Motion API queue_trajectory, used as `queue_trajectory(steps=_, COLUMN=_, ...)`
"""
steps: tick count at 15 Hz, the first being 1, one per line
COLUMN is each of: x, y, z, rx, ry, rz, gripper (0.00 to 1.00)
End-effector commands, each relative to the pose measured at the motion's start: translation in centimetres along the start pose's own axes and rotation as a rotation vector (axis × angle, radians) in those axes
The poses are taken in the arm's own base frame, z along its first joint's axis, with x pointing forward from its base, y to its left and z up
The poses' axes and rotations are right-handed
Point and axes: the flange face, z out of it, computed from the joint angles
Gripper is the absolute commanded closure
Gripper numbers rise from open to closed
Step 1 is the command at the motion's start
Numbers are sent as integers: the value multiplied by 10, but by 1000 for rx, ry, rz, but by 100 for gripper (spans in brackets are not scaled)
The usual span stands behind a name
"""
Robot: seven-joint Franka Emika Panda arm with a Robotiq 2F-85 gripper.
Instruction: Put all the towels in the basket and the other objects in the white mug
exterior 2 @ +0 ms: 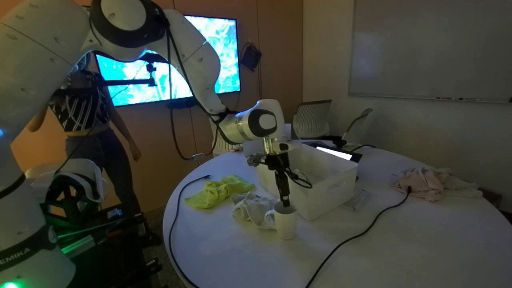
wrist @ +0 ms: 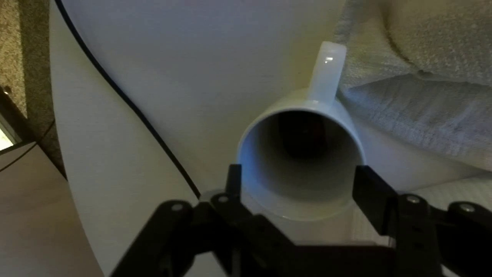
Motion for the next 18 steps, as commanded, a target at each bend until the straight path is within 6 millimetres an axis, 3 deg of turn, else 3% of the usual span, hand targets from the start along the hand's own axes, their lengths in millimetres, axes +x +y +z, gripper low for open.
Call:
queue_trajectory(steps=1, x=-21, y=0, z=-31, rx=15, ry=36, rz=-42, gripper=0)
queue_trajectory(steps=6, x=-68, y=-20, z=-51, rx=50, ry=33, rz=-164, gripper=0)
queue_trajectory(steps=11, x=-111, y=-63, z=-46, rx=102, ry=30, rz=-365, gripper=0)
queue_trajectory(steps=15, x=-123, y=-97, z=-36, rx=114, ry=33, rz=-492, gripper=0)
queue_trajectory(steps=18, x=-120, y=-108, z=-23, rx=125, ry=20, rz=-541, gripper=0)
